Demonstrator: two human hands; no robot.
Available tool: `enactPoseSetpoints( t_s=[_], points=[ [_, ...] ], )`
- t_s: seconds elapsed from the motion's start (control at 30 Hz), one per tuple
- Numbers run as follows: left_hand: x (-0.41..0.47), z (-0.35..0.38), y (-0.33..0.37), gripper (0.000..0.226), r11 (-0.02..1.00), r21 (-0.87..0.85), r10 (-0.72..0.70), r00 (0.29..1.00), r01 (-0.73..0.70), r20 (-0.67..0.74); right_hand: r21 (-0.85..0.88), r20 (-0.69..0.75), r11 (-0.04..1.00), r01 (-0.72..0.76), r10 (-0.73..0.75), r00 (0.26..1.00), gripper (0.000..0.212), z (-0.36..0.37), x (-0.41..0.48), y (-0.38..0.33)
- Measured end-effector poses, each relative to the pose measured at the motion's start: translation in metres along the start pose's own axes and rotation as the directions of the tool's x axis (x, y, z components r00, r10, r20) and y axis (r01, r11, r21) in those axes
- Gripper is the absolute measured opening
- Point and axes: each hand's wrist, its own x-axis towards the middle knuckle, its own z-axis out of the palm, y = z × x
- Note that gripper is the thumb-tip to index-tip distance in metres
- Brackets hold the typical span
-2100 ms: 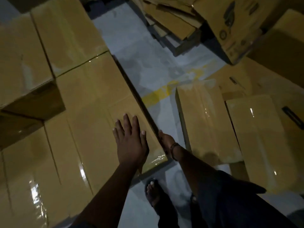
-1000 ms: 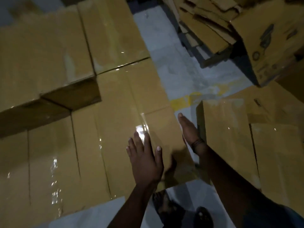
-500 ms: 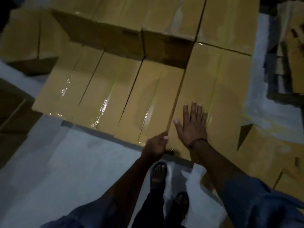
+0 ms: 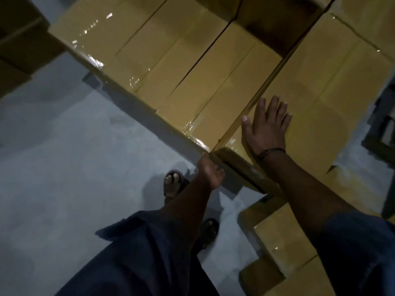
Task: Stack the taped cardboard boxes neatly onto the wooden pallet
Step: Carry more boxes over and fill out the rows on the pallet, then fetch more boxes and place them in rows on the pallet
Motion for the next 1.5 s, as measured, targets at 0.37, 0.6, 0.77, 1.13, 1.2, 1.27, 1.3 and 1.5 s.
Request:
enactPoseSetpoints(
  t_s=[0.37, 0.6, 0.77, 1.13, 1.2, 1.27, 1.3, 1.5],
  points=[
    [0.024, 0.001, 0.012, 0.067, 0.996, -0.089, 0.039, 0.995, -0.031, 0.089, -0.11, -0.055, 0.989, 0.1, -0.107, 0.993, 0.074, 0.019, 0.0, -0.012],
    [-0.073, 0.009, 0.044, 0.085, 0.97, 0.17, 0.17, 0.984, -0.176, 0.05, -0.022, 0.189, 0.998, 0.057, -0.051, 0.981, 0.082, -0.03, -0.02, -0.04],
    [-0.216, -0.002, 0.07, 0.068, 0.714, 0.589, 0.446, 0.894, -0.38, 0.036, 0.133, 0.217, 0.991, -0.027, -0.003, 0.976, 0.08, -0.102, -0.085, -0.093],
    [-0.401, -0.106, 0.136, 0.072, 0.302, 0.832, 0.741, 0.664, -0.465, 0.103, 0.428, 0.268, 0.899, -0.099, -0.021, 0.963, 0.08, -0.207, -0.172, -0.232],
    [-0.416, -0.117, 0.156, 0.07, 0.215, 0.853, 0.764, 0.626, -0.476, 0.157, 0.447, 0.226, 0.893, -0.049, -0.06, 0.972, 0.079, -0.218, -0.167, -0.263],
    [-0.431, -0.131, 0.18, 0.062, 0.104, 0.866, 0.784, 0.576, -0.489, 0.23, 0.451, 0.187, 0.893, 0.006, -0.101, 0.977, 0.078, -0.23, -0.158, -0.295],
    [-0.437, -0.14, 0.192, 0.058, 0.047, 0.869, 0.787, 0.554, -0.493, 0.271, 0.452, 0.17, 0.892, 0.035, -0.124, 0.978, 0.078, -0.233, -0.153, -0.311],
    [-0.453, -0.214, 0.27, 0.054, -0.092, 0.888, 0.795, 0.504, -0.45, 0.337, 0.433, 0.078, 0.887, 0.16, -0.214, 0.974, 0.072, -0.238, -0.125, -0.4]
  ],
)
